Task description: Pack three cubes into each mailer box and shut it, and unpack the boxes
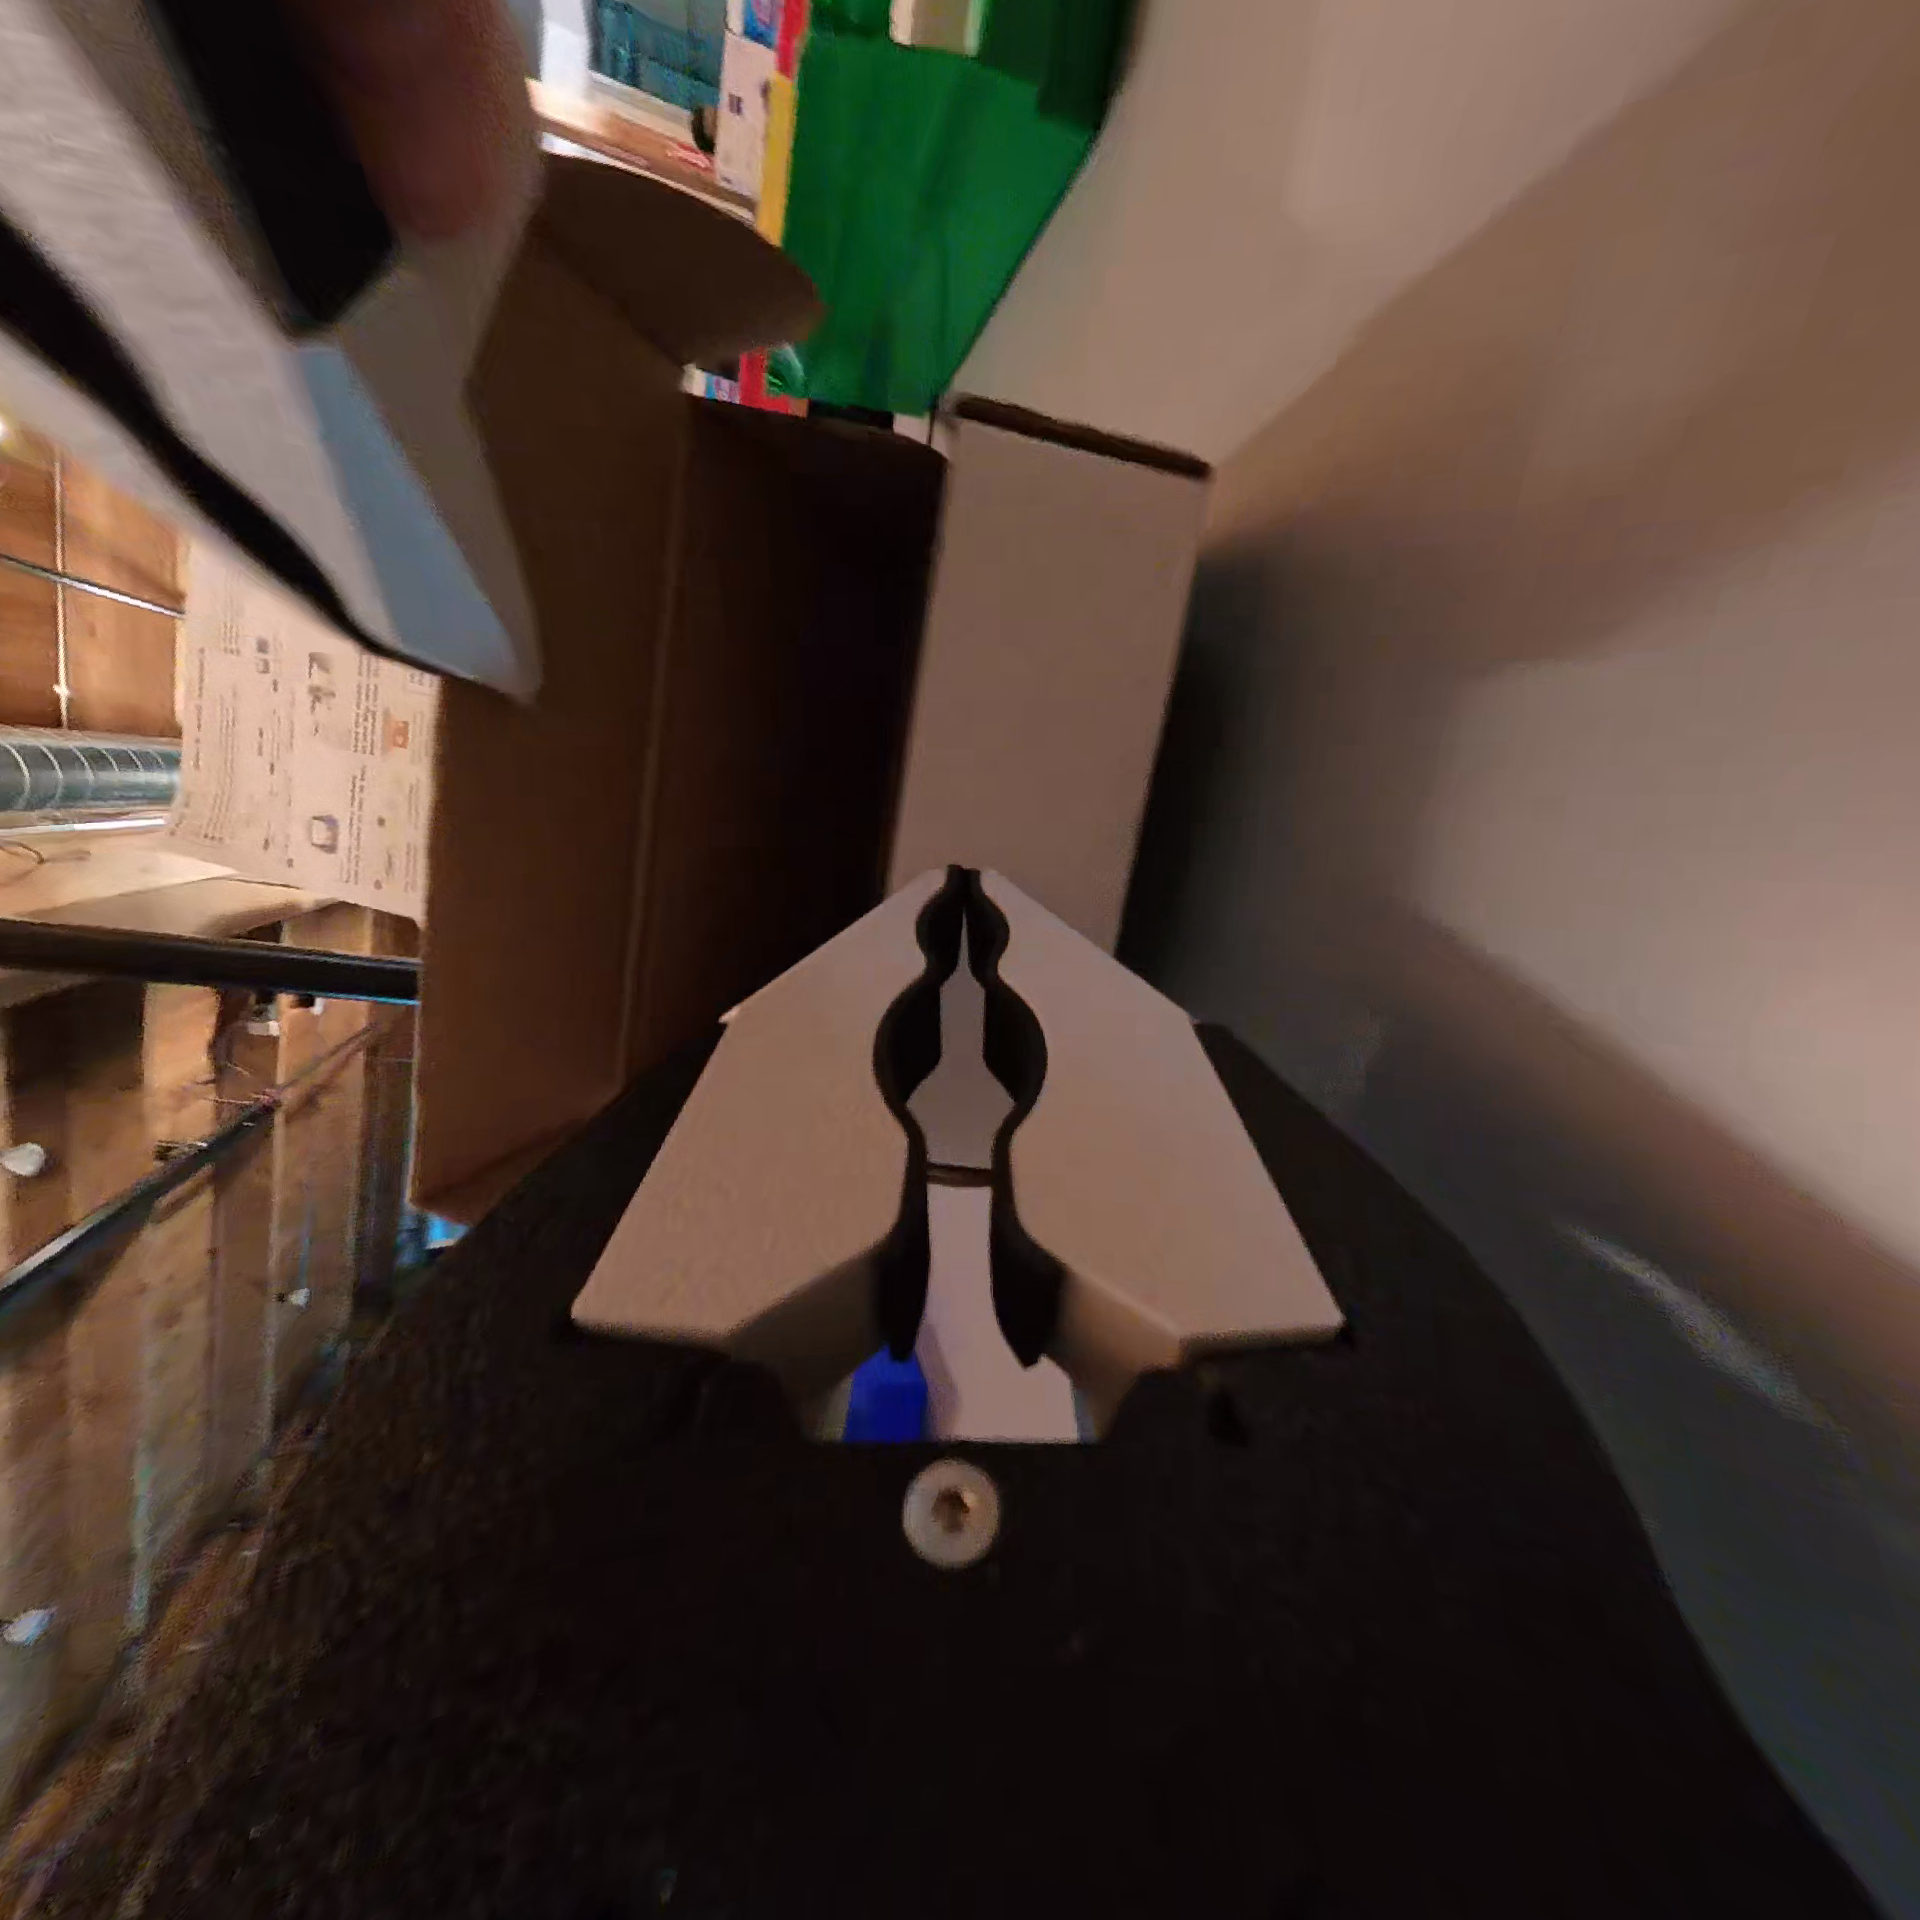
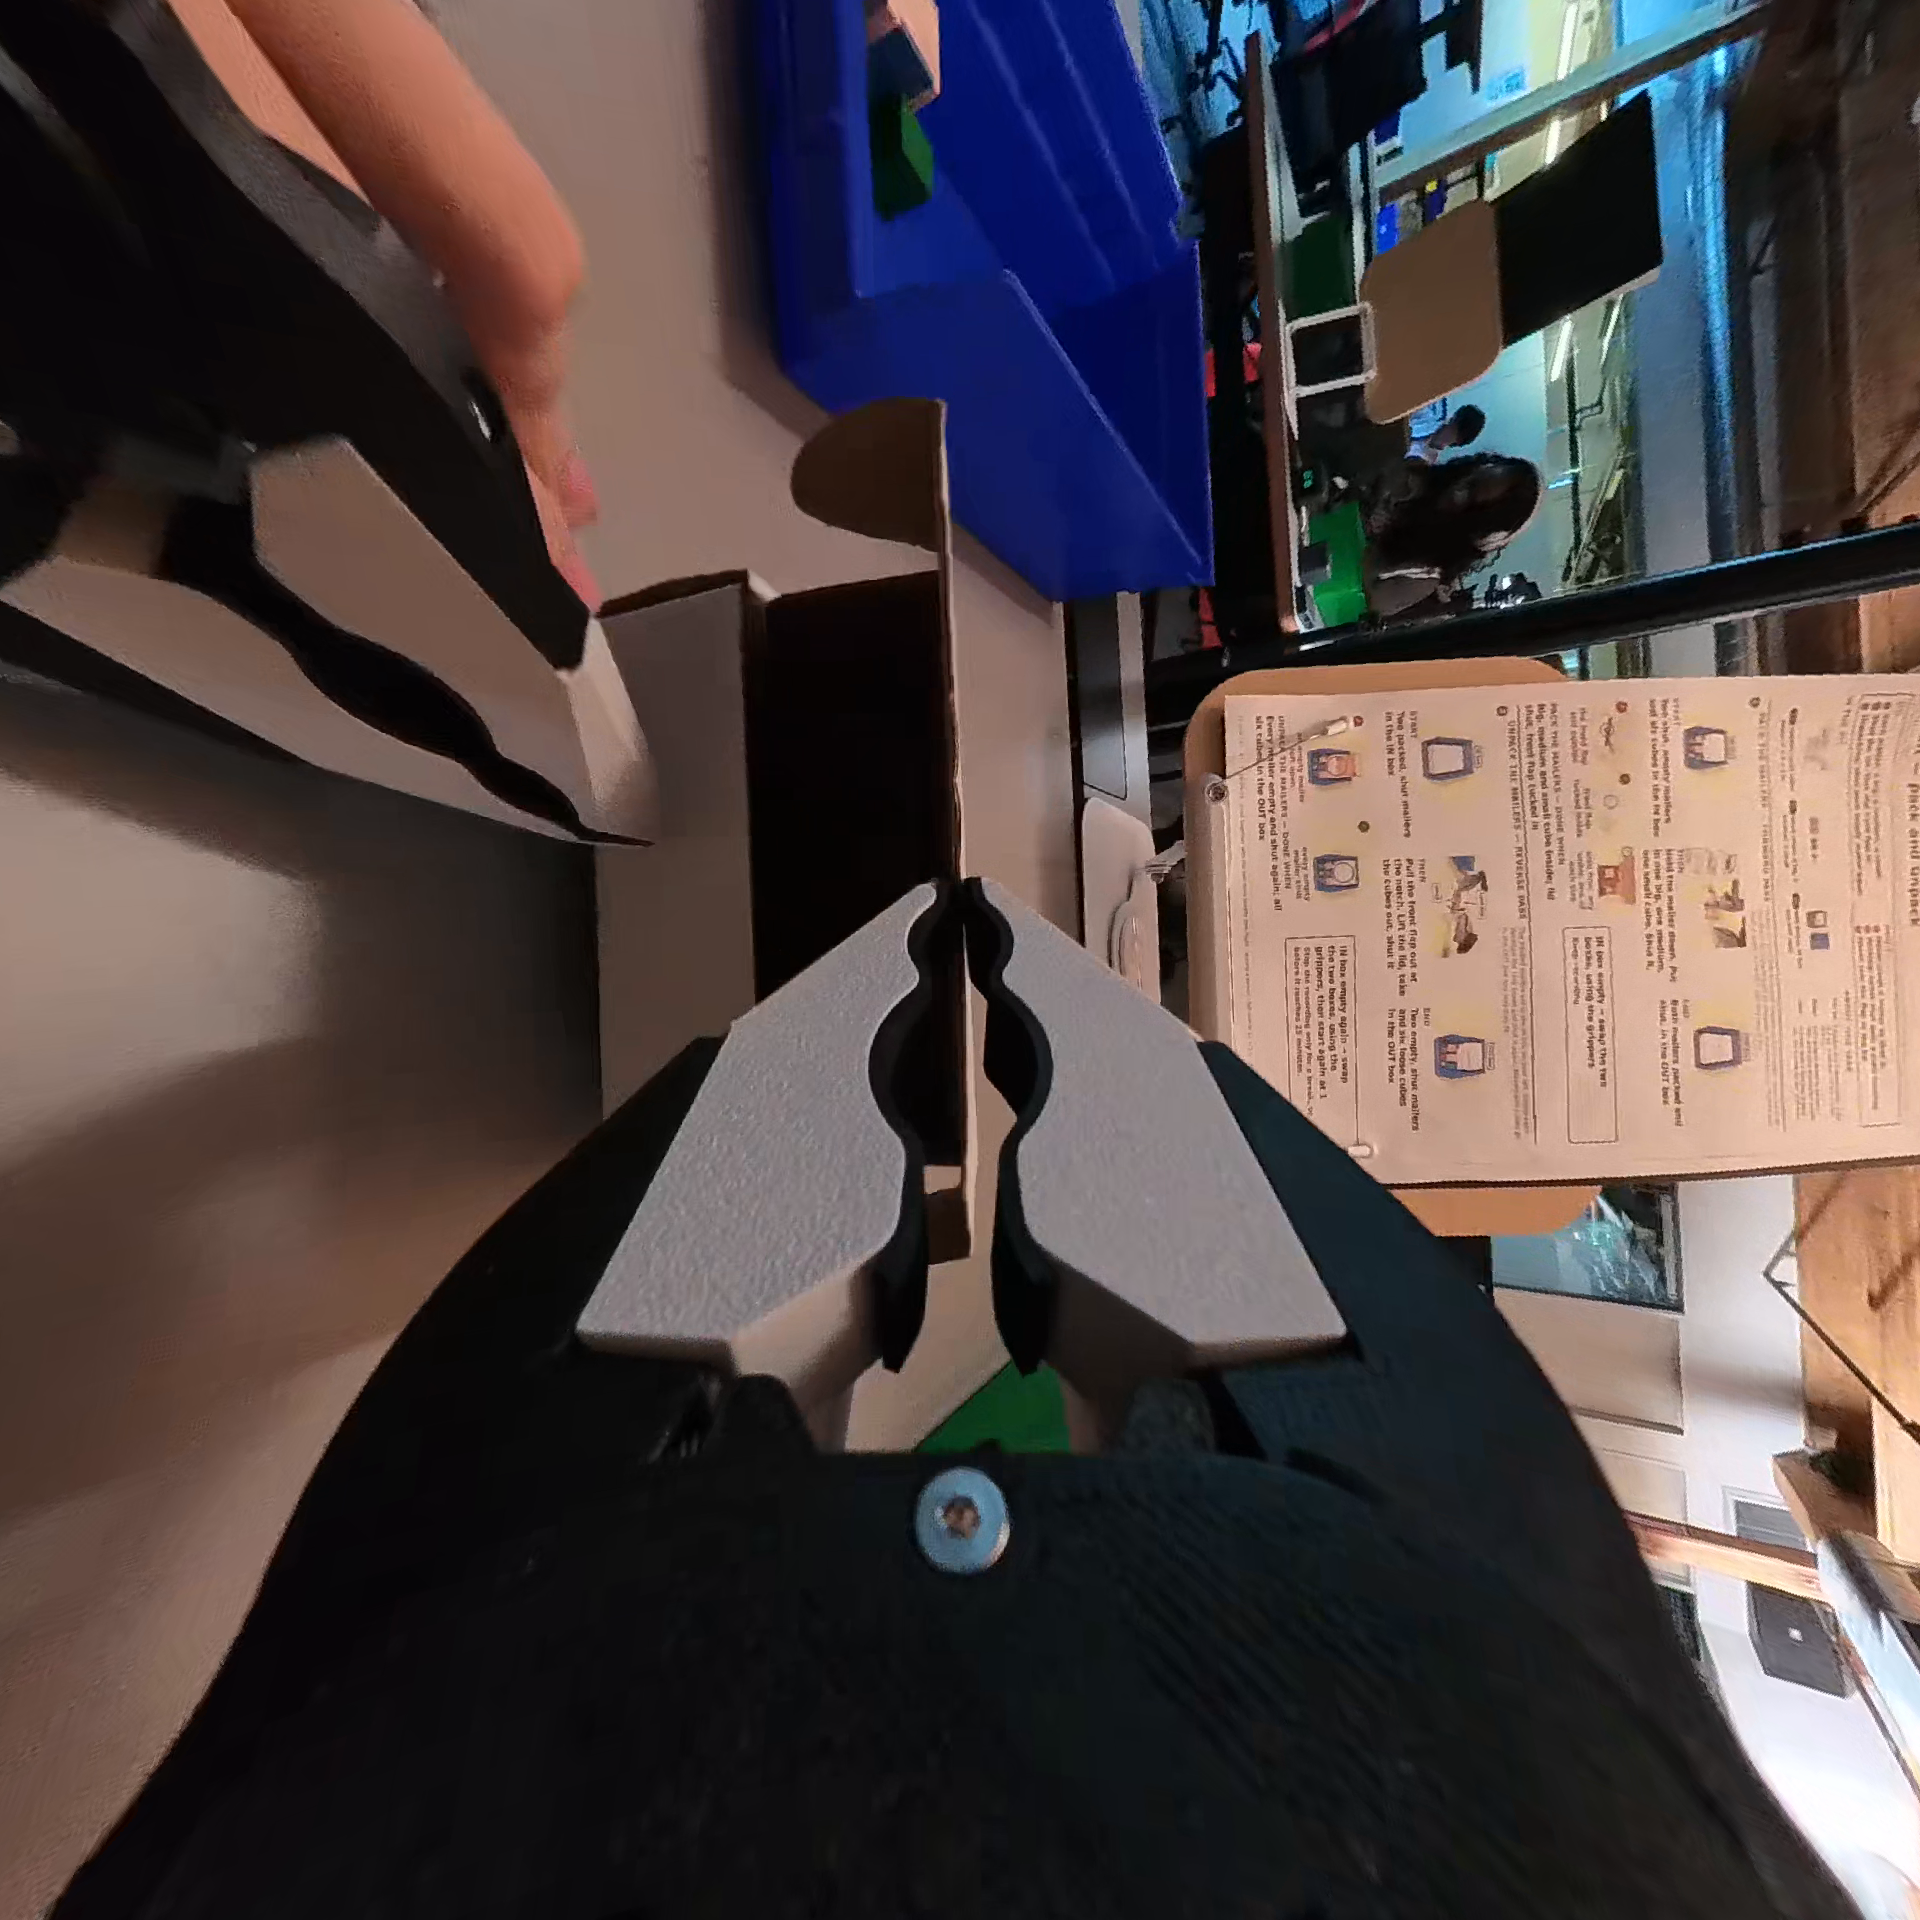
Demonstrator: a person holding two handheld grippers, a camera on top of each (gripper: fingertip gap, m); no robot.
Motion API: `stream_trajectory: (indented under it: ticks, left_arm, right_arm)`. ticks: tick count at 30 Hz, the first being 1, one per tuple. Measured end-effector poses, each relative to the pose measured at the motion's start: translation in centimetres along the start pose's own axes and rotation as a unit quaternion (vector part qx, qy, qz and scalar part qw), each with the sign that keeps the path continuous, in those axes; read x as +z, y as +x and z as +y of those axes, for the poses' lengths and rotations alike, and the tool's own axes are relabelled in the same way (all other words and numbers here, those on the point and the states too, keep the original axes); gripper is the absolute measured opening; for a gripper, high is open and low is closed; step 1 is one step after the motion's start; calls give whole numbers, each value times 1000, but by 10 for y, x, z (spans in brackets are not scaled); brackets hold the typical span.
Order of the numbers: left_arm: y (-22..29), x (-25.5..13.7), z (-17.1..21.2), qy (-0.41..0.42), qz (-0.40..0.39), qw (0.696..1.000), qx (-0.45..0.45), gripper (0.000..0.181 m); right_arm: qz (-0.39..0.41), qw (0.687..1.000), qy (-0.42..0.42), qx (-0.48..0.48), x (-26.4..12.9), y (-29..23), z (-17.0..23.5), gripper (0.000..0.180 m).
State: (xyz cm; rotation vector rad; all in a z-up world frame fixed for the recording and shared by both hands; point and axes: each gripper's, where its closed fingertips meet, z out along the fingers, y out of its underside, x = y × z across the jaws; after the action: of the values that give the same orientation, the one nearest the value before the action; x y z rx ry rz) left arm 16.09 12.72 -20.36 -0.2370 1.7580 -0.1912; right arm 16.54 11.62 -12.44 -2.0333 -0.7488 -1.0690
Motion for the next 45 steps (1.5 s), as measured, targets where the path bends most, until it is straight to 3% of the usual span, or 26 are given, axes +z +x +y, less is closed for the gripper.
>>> stream_trajectory:
  ticks: [5, 10, 13, 18, 25, 32, 36, 39, 43, 45]
  left_arm:
    - [-37, 0, 0, 5, -40, 996, -76, 0]
    - [-11, 18, 15, -50, 38, 990, -128, 0]
    - [-9, 17, 14, -48, 33, 987, -152, 0]
    - [-8, 16, 14, -44, 54, 979, -192, 0]
    - [-9, 16, 14, -46, 51, 978, -198, 0]
    - [-16, 12, 11, -21, 49, 968, -244, 2]
    - [-54, -6, 17, 20, 46, 941, -334, 12]
    - [-107, -20, 62, 8, 30, 908, -419, 12]
    - [-143, -22, 195, -197, 49, 872, -445, 27]
    - [-141, -22, 248, -292, 105, 830, -463, 44]
  right_arm:
    - [-13, 1000, 4, -1, 3, 4, -4, 0]
    - [4, 1000, 5, -9, 9, 27, -5, 0]
    - [16, 1000, 6, -11, 21, 54, 4, 0]
    - [26, 1000, 6, -3, 70, 92, 38, 0]
    - [-23, 997, -37, 60, 139, 85, 95, 3]
    - [-15, 998, -36, 41, 144, 89, 91, 4]
    - [-10, 999, -16, 27, 136, 93, 82, 3]
    - [-10, 999, -18, 31, 126, 101, 82, 3]
    - [-26, 998, 26, 47, 123, 99, 70, 1]
    - [-28, 998, 30, 47, 123, 98, 68, 0]
